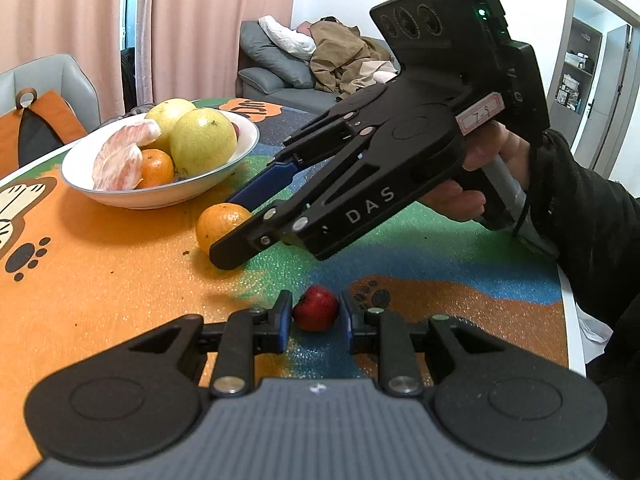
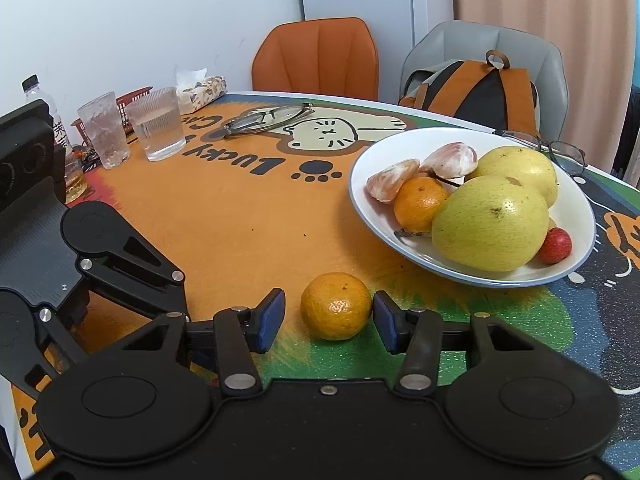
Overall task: Organize fruits
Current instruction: 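Grasp the small red fruit with the left gripper while the right gripper grasps the mandarin orange, then carry the red fruit and the mandarin orange over the white bowl with both grippers, then open the right gripper to drop the mandarin into the bowl while the left gripper releases the red fruit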
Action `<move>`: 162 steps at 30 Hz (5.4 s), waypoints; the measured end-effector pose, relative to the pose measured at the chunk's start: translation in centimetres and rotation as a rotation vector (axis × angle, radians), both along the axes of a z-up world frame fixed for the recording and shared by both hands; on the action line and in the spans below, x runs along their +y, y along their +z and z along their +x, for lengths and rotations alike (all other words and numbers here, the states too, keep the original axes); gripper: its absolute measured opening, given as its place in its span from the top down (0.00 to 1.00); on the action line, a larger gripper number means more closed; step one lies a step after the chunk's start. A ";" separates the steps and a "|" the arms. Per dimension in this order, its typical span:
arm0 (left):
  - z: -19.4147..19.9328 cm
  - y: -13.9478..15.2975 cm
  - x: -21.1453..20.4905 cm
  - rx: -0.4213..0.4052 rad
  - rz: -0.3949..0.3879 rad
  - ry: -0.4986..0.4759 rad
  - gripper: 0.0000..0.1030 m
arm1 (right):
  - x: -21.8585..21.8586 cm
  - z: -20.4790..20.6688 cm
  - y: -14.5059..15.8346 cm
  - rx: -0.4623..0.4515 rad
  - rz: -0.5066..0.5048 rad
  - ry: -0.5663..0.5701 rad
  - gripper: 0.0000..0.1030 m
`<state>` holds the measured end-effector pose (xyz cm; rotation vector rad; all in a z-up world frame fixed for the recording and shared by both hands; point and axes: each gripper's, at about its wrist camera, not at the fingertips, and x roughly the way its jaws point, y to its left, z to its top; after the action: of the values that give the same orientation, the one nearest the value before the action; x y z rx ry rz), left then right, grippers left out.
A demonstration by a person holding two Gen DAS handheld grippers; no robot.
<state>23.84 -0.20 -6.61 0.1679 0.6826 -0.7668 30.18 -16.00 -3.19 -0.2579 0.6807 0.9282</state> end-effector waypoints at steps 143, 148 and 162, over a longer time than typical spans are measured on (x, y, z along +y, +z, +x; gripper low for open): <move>11.1 7.5 -1.6 0.071 0.064 0.512 0.77 | 1.9 18.8 4.0 0.024 -0.033 -0.485 0.53; 10.5 7.3 -1.4 0.069 0.052 0.518 0.73 | 0.2 17.2 5.1 -0.010 0.017 -0.466 0.31; 8.5 7.3 -0.8 0.011 0.005 0.645 0.15 | -4.9 9.1 7.9 -0.078 0.188 -0.434 0.00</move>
<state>32.38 -0.98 0.72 -0.0549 0.6955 -0.1473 39.26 -20.89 4.66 0.0234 0.5440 0.5573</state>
